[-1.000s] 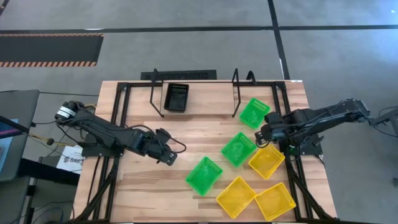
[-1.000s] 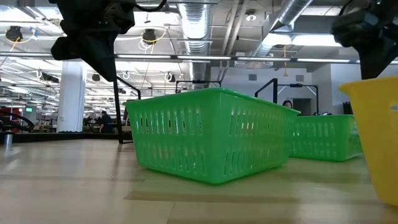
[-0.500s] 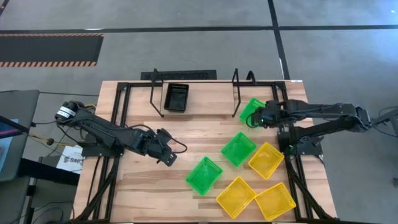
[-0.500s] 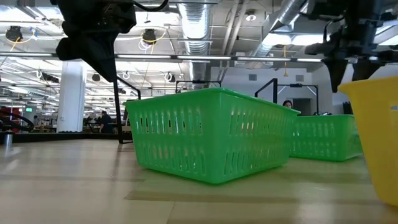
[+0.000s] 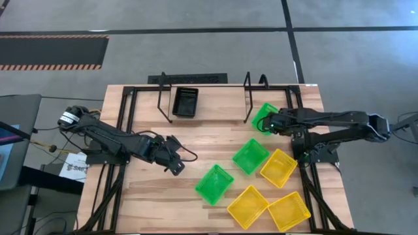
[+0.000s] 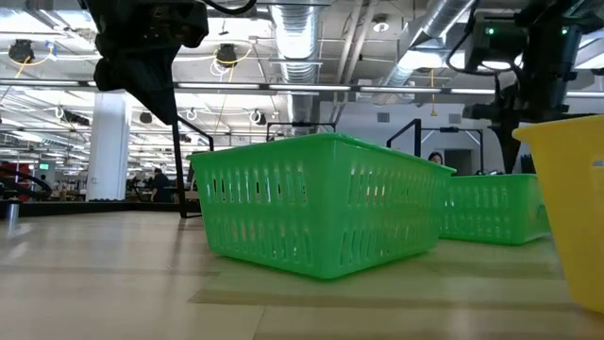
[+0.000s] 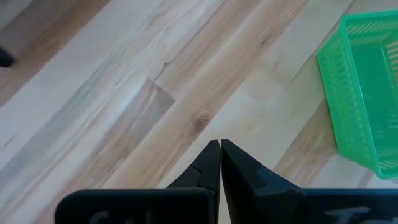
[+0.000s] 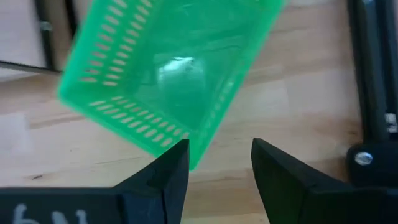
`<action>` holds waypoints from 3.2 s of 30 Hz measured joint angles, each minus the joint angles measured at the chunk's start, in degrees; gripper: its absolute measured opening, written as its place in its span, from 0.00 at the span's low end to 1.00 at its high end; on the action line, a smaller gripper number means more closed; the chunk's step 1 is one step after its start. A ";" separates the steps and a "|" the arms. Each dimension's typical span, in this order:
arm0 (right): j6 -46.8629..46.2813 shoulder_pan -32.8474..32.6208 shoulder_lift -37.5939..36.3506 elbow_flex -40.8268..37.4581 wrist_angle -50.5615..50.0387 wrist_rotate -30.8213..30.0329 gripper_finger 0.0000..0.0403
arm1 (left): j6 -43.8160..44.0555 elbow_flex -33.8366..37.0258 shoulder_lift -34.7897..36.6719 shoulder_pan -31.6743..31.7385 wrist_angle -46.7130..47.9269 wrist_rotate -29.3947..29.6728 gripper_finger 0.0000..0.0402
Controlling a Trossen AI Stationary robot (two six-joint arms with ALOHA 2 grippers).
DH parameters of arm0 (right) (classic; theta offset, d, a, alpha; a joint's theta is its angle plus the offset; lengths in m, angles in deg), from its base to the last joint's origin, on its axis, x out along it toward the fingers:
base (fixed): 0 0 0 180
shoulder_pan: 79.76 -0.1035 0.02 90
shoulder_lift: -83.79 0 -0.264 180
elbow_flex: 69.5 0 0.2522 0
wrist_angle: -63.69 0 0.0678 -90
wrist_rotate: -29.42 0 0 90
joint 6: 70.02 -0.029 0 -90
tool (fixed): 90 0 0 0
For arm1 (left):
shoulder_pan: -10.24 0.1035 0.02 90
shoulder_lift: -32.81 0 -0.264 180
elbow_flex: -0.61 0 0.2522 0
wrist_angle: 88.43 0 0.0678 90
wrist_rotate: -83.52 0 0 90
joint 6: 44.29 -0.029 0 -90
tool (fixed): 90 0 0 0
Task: Stack baskets on shelf by color
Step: Put the top green bin on the shelf
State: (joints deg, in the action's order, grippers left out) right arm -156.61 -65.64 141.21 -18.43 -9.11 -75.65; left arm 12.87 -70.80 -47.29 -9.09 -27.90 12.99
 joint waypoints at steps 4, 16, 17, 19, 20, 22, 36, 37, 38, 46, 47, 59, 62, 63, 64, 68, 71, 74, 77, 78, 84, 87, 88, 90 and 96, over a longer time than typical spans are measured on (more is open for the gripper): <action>-1.93 1.46 0.01 -1.78 0.59 -0.19 0.48 | -1.52 0.00 0.00 0.00 -0.02 -0.04 0.00; -3.04 7.37 0.01 -4.51 9.21 -3.50 0.46 | -4.21 0.00 0.00 0.00 -0.02 -0.65 0.00; -2.99 7.66 0.01 -4.81 9.20 -3.50 0.46 | -4.25 0.00 0.00 0.00 -0.02 -0.70 0.00; -2.97 8.06 0.01 -5.31 9.40 -3.50 0.46 | -4.27 0.00 0.00 0.00 -0.02 -0.72 0.00; -2.97 8.21 0.01 -5.69 9.90 -3.50 0.46 | -4.46 0.00 0.00 0.00 -0.02 -0.76 0.00; -2.97 8.18 0.03 -6.58 10.82 -3.50 0.46 | -4.96 0.00 0.00 0.00 -0.02 -0.76 0.00; -2.97 8.16 0.02 -10.21 11.43 -3.28 0.29 | -5.54 0.00 0.00 0.00 -0.02 -1.37 0.00; -2.96 8.16 0.01 -10.42 11.63 -3.28 0.26 | -5.54 0.00 0.00 0.00 -0.02 -1.43 0.00; -2.93 8.16 0.02 -10.50 11.68 -3.25 0.23 | -5.55 0.00 0.00 0.00 -0.02 -1.62 0.00; 2.23 8.18 0.01 -10.48 13.02 -3.32 0.03 | -5.56 0.00 0.00 0.00 -0.09 -1.76 0.00; 2.43 8.18 0.01 -10.48 13.12 -3.34 0.04 | -5.56 0.00 -0.01 0.00 -0.10 -1.75 0.00; 13.79 3.46 -1.72 6.07 2.46 -7.00 0.01 | -5.06 0.00 -0.02 0.00 -0.17 -1.77 0.00; 15.59 1.91 -1.42 15.07 -8.40 -9.25 0.01 | -4.11 0.00 -0.02 0.00 -0.17 -1.77 0.00; 15.96 1.38 -1.10 18.09 -12.46 -10.13 0.01 | -3.93 0.00 -0.02 0.00 -0.17 -1.77 0.00; 16.04 0.90 -0.89 21.03 -16.52 -11.23 0.01 | -3.58 0.00 -0.02 0.00 -0.17 -1.77 0.00; 14.40 -1.56 0.14 32.00 -29.29 -16.80 0.01 | -2.43 0.00 -0.02 0.00 -0.17 -1.73 0.00; 15.59 -3.31 0.83 39.06 -29.93 -20.50 0.01 | -1.98 0.00 -0.02 0.01 -0.18 -1.20 0.00; 21.00 -5.15 2.75 44.08 -25.61 -23.02 0.01 | -1.95 0.00 -0.02 0.66 -0.18 -1.24 0.00; 29.48 -6.63 5.93 47.10 -16.66 -23.71 0.01 | -1.99 0.00 -0.02 1.56 -0.17 -1.27 0.00; 32.54 -6.85 7.16 47.71 -13.43 -23.61 0.01 | -2.12 0.00 -0.02 1.79 -0.18 -1.26 0.00; 45.82 -6.16 16.59 51.06 3.59 -16.96 0.01 | -3.32 0.00 -0.02 2.70 -0.30 -1.69 0.00; 48.37 -4.95 21.74 52.34 8.87 -12.47 0.01 | -4.20 0.00 -0.02 2.69 -0.33 -1.79 0.00; 48.98 -4.37 23.46 52.80 9.99 -10.76 0.01 | -4.47 -0.01 -0.02 2.68 -0.32 -2.18 0.00; 49.32 -3.39 26.95 53.73 11.43 -8.48 0.01 | -5.01 -0.02 -0.02 2.67 -0.35 -2.60 0.00; 46.81 0.27 35.12 55.16 11.21 -7.25 0.01 | -5.52 -0.02 -0.02 2.67 -0.37 -2.96 0.00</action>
State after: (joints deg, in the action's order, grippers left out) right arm -109.80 -65.37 176.34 36.73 2.10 -82.91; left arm 7.35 -70.82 -47.31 -6.43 -28.27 10.03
